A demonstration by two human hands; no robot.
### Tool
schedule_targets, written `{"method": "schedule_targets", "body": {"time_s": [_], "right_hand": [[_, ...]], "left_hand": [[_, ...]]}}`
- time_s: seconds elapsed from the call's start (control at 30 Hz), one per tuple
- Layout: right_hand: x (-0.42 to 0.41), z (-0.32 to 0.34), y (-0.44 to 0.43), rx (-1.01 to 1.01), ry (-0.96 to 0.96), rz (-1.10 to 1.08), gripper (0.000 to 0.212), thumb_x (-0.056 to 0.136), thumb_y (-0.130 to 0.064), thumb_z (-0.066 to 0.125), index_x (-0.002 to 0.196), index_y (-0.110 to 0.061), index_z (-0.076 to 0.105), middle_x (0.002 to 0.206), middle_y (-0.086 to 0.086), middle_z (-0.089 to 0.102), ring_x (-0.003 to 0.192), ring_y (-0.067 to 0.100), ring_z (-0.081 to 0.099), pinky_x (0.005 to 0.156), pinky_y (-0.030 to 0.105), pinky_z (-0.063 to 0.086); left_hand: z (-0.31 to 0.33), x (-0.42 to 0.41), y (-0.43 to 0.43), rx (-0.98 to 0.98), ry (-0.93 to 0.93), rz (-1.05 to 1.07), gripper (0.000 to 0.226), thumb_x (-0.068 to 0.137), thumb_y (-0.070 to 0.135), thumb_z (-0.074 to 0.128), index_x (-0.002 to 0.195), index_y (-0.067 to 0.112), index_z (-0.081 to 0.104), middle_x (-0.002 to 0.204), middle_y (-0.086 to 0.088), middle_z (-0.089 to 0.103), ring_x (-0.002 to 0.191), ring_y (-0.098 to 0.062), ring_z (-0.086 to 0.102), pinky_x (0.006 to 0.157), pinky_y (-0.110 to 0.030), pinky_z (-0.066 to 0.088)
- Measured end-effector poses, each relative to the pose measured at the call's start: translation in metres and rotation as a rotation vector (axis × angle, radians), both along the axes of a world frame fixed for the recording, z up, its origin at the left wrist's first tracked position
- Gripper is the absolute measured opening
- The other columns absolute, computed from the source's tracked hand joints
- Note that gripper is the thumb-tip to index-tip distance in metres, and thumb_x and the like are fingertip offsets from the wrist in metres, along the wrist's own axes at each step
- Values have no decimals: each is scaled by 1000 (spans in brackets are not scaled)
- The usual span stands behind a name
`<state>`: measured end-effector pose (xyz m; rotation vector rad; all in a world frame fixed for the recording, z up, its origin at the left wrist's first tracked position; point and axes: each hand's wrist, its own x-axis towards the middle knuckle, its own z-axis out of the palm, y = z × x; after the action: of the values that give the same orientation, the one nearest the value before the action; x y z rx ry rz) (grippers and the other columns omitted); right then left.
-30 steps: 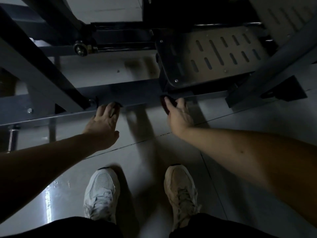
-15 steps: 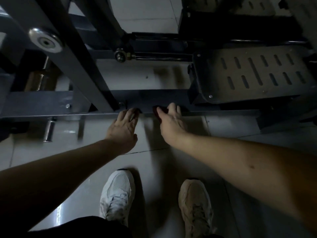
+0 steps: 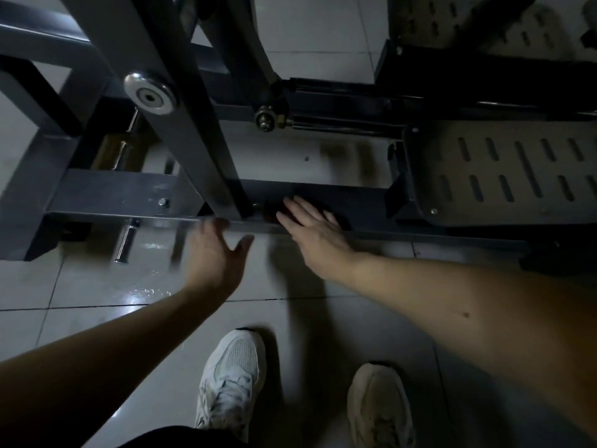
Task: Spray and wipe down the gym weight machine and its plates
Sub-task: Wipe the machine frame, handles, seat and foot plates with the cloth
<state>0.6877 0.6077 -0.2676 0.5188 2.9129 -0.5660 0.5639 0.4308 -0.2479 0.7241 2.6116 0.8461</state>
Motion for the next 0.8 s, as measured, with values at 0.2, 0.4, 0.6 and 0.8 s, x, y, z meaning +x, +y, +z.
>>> {"method": "schedule_targets", "body": {"time_s": [0.2, 0.4, 0.6, 0.8], "right_hand": [[7, 15, 43, 239, -280, -500, 80, 95, -18, 61, 163, -21, 18, 171, 9, 4, 155, 32, 6, 116, 48, 25], [-57, 18, -26, 49, -96, -173, 79, 90, -6, 54, 161, -24, 25, 171, 1, 2, 153, 30, 5, 115, 47, 22], [-22, 9, 16, 221, -211, -290, 74, 96, -20, 53, 161, -29, 19, 171, 3, 5, 153, 31, 11, 112, 47, 26], [-46, 18, 13, 209, -256, -578, 70, 94, -19, 53, 158, -27, 25, 168, 8, 10, 145, 37, 18, 106, 48, 31]], "left_hand": [[19, -19, 0, 199, 7, 246, 78, 86, 49, 75, 143, 13, 35, 137, -9, 36, 124, -22, 41, 108, -46, 45], [34, -31, -12, 282, 128, 190, 81, 87, 51, 75, 149, 18, 34, 147, -5, 33, 132, -23, 37, 108, -50, 45], [47, -40, -7, 276, 134, 177, 61, 91, 57, 64, 138, 21, 48, 133, -2, 43, 122, -17, 38, 104, -49, 46], [47, -43, -8, 284, 101, 168, 59, 91, 66, 59, 133, 27, 47, 123, 12, 36, 123, -19, 41, 99, -49, 52]]}}
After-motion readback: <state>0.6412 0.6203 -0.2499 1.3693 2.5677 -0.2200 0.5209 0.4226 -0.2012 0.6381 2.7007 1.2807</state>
